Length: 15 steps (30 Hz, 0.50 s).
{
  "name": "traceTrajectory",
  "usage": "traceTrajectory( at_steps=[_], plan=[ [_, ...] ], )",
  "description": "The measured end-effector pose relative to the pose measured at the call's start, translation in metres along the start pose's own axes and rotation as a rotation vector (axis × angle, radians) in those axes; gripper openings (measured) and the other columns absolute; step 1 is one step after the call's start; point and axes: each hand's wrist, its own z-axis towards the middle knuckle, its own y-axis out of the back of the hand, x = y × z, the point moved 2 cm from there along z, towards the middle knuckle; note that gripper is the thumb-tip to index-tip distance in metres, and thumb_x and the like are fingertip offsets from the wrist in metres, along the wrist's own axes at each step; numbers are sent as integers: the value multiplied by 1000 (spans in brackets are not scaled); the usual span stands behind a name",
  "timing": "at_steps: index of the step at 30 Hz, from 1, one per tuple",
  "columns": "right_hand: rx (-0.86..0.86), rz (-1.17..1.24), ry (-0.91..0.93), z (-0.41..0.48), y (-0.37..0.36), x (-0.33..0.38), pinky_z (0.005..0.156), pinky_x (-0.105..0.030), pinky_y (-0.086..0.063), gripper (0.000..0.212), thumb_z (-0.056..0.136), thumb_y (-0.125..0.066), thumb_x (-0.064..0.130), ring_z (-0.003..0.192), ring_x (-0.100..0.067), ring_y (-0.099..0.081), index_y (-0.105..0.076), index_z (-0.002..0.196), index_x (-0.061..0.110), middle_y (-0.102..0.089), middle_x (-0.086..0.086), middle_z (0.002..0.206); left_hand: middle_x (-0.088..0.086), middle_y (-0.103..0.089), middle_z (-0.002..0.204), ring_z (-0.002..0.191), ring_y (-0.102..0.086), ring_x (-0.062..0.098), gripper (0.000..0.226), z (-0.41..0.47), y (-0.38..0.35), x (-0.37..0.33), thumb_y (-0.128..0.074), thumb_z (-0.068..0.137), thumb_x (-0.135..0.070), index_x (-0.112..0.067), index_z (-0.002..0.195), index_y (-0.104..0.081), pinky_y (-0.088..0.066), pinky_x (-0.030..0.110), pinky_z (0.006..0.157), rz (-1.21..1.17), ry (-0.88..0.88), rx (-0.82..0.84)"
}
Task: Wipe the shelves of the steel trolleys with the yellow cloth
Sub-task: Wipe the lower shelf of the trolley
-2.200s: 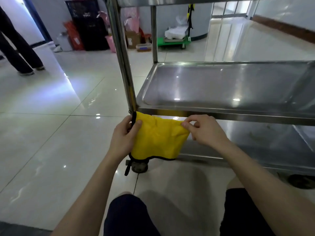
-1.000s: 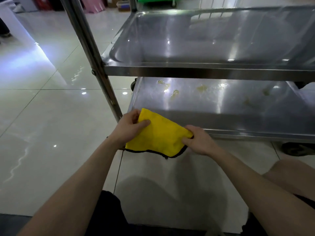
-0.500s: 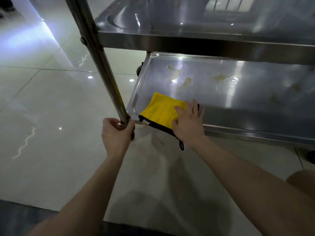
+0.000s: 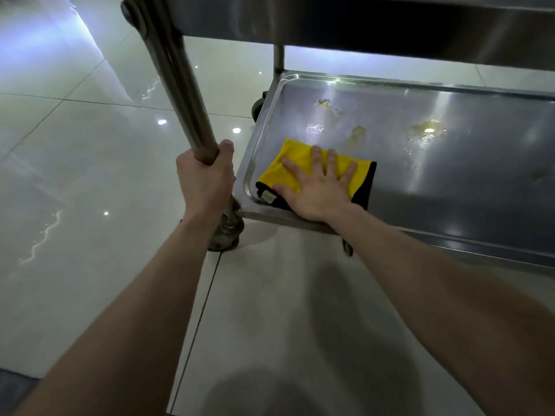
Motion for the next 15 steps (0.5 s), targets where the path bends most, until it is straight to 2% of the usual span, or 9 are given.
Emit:
traceTrajectory(
  at_steps=[3, 8, 11, 15],
  plan=[
    [-9, -42, -9, 51, 7, 7, 112, -84, 14, 85, 81, -4, 97, 162, -44, 14, -1, 159, 65, 11, -7, 179, 13, -49, 63, 55, -52, 22, 29, 4, 2, 8, -70, 95, -23, -11, 75, -54, -49, 35, 55, -11, -17, -3],
    [21, -26, -15, 105, 14, 29, 111, -84, 17, 84, 84, -9, 95, 162, -45, 16, -1, 162, 63, 13, -9, 179, 13, -49, 66, 59, -49, 26, 45, 8, -1, 12, -70, 89, -29, 11, 79, -53, -49, 43, 58, -44, -55, -38],
    [34, -26, 10, 90, 10, 39, 111, -84, 18, 82, 87, -8, 91, 162, -44, 17, 0, 163, 61, 14, -9, 179, 15, -49, 66, 60, -50, 27, 44, 6, 0, 12, -70, 88, -30, 10, 78, -54, -54, 56, 59, -32, -56, -49],
    [-1, -66, 171, 30, -4, 45, 115, -82, 14, 80, 88, -2, 89, 163, -41, 15, 4, 163, 60, 13, -6, 179, 16, -48, 64, 59, -50, 26, 34, 2, 2, 7, -68, 86, -35, -4, 75, -59, -52, 58, 58, -22, -29, -43]
  ],
)
